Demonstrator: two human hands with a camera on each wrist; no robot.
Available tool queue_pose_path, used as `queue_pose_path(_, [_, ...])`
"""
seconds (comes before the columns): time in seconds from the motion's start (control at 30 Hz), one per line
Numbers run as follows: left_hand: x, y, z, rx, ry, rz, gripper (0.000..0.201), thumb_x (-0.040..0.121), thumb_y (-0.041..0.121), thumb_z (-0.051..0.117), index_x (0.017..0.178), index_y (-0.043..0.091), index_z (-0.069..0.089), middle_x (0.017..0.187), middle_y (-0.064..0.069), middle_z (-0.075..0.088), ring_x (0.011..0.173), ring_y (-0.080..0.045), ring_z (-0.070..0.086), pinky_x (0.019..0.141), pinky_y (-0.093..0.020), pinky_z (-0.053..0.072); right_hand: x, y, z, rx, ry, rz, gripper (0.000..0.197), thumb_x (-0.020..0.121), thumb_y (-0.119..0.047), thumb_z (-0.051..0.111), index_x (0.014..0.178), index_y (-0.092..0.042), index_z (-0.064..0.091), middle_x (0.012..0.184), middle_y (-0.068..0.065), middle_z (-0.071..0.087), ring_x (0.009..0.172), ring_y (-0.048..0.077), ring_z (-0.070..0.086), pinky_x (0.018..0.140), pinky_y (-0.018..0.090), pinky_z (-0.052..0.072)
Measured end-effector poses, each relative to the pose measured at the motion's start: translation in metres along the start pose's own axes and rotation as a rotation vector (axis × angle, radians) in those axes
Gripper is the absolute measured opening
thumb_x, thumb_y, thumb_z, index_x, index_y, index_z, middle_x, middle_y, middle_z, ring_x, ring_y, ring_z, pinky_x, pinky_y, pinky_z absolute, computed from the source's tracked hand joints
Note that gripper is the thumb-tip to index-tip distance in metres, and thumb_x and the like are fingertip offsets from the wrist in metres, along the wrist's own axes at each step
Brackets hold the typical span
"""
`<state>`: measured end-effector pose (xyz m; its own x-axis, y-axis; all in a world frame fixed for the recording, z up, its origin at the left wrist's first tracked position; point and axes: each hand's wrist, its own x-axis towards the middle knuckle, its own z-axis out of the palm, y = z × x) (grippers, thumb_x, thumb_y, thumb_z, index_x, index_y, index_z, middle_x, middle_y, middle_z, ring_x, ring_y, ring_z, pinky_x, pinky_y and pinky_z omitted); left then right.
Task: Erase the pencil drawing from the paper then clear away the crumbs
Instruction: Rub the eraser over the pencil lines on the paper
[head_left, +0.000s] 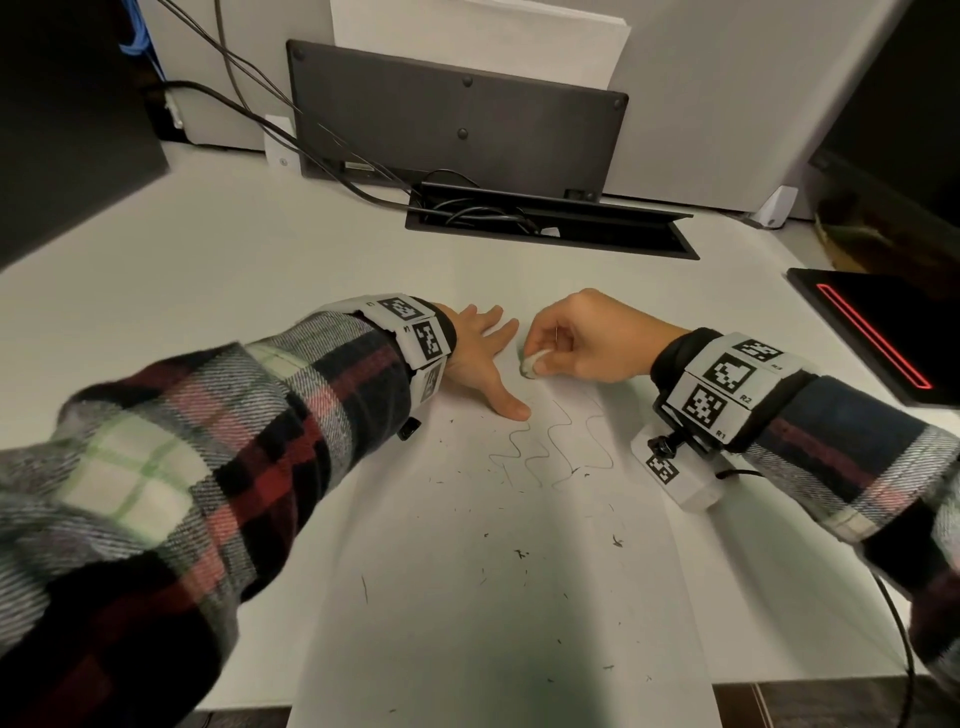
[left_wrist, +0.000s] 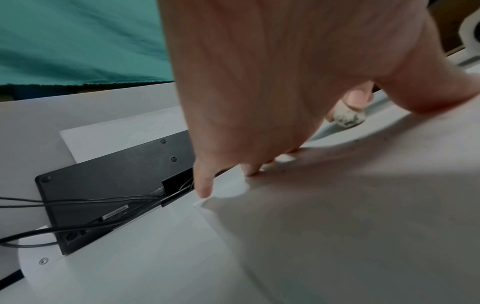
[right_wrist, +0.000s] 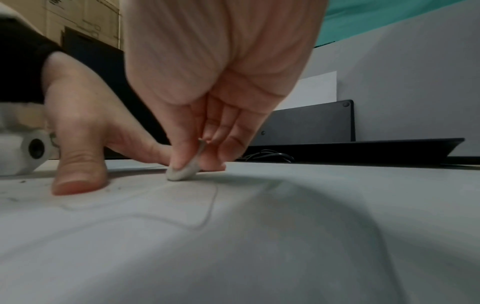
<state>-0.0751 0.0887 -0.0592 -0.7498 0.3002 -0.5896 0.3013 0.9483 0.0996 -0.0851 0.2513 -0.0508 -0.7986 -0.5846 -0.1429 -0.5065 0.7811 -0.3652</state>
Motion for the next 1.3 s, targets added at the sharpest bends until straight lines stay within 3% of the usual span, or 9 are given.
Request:
queue_pose_path(0.17, [-0.001,0.0,-0.001,0.0,-0.002,0.005,0.109,0.075,0.071,0.051,0.146,0.027,-0.019,0.153,0.006,-0.026,0.142,-0.018,-0.021,0.114,-0.048,-0.004,-0.011,0.0,-0.004,0.13,-0.187,0.013,0.014,0.079,-0.019,0.071,0.092,-0.012,0.072,0.067,-0.008,0.064,0.051,-0.001,0.054,0.057,0.009,0.044])
queue_pose_path(0.3, [-0.004,-0.004,-0.003,-0.016,0.014,0.042,0.107,0.08,0.064,0.053,0.147,0.022,-0.018,0.155,0.006,-0.023,0.143,-0.015,-0.017,0.115,-0.043,-0.002,0.006,0.012,-0.013,0.006,0.104,0.023,0.012,0.084,-0.021,0.067,0.094,-0.015,0.068,0.08,-0.005,0.061,0.063,0.0,0.051,0.065,0.019,0.041])
queue_pose_path(0.37, [-0.006,-0.007,-0.005,-0.049,0.026,0.062,0.104,0.083,0.058,0.055,0.147,0.02,-0.017,0.155,0.007,-0.02,0.144,-0.013,-0.013,0.116,-0.04,0.001,0.015,0.017,-0.016,-0.054,0.149,0.033,0.014,0.084,-0.024,0.066,0.095,-0.015,0.067,0.089,0.0,0.063,0.07,0.003,0.05,0.066,0.019,0.039])
queue_pose_path(0.47, [-0.006,-0.011,-0.006,-0.051,0.024,0.078,0.106,0.081,0.057,0.057,0.148,0.02,-0.017,0.155,0.008,-0.019,0.144,-0.011,-0.013,0.116,-0.04,0.001,0.024,0.015,-0.011,-0.055,0.075,0.022,0.018,0.082,-0.028,0.069,0.093,-0.015,0.068,0.091,0.002,0.065,0.074,0.009,0.052,0.068,0.018,0.042])
queue_pose_path(0.63, [-0.005,-0.012,-0.004,0.013,0.015,0.067,0.115,0.074,0.066,0.059,0.146,0.022,-0.02,0.154,0.009,-0.023,0.143,-0.012,-0.016,0.116,-0.041,0.0,0.025,0.008,-0.009,-0.041,0.044,0.018,0.016,0.08,-0.026,0.071,0.091,-0.014,0.068,0.084,0.003,0.065,0.065,0.001,0.05,0.06,0.009,0.039])
queue_pose_path(0.77, [-0.001,-0.01,-0.001,0.078,0.021,0.04,0.12,0.069,0.074,0.056,0.146,0.022,-0.021,0.154,0.008,-0.025,0.143,-0.014,-0.018,0.115,-0.043,-0.001,0.011,0.0,-0.007,0.138,-0.159,0.017,0.017,0.079,-0.019,0.072,0.092,-0.009,0.071,0.08,0.011,0.069,0.06,0.009,0.058,0.06,0.014,0.047])
queue_pose_path(0.9, [0.001,-0.007,0.0,0.043,0.026,0.025,0.117,0.068,0.076,0.054,0.145,0.03,-0.021,0.153,0.006,-0.026,0.142,-0.018,-0.02,0.114,-0.047,-0.004,0.011,0.0,-0.007,-0.007,-0.044,-0.004,0.015,0.08,-0.023,0.071,0.092,-0.014,0.071,0.079,0.002,0.067,0.056,-0.004,0.052,0.057,0.005,0.039])
queue_pose_path(1.1, [-0.001,-0.003,-0.001,0.036,0.009,0.02,0.11,0.07,0.073,0.055,0.143,0.039,-0.02,0.153,0.003,-0.028,0.142,-0.021,-0.021,0.113,-0.051,-0.004,-0.008,-0.007,-0.002,0.1,-0.17,-0.011,0.012,0.079,-0.02,0.072,0.09,-0.014,0.072,0.072,-0.004,0.066,0.054,-0.005,0.052,0.056,0.007,0.04])
queue_pose_path(1.3, [-0.002,-0.002,-0.003,0.052,0.01,0.02,0.113,0.068,0.072,0.059,0.143,0.04,-0.02,0.153,0.002,-0.028,0.142,-0.022,-0.022,0.113,-0.051,-0.003,0.0,-0.006,-0.003,-0.047,-0.065,0.022,0.009,0.083,-0.022,0.068,0.089,-0.015,0.068,0.076,-0.002,0.063,0.059,-0.001,0.051,0.055,0.003,0.036])
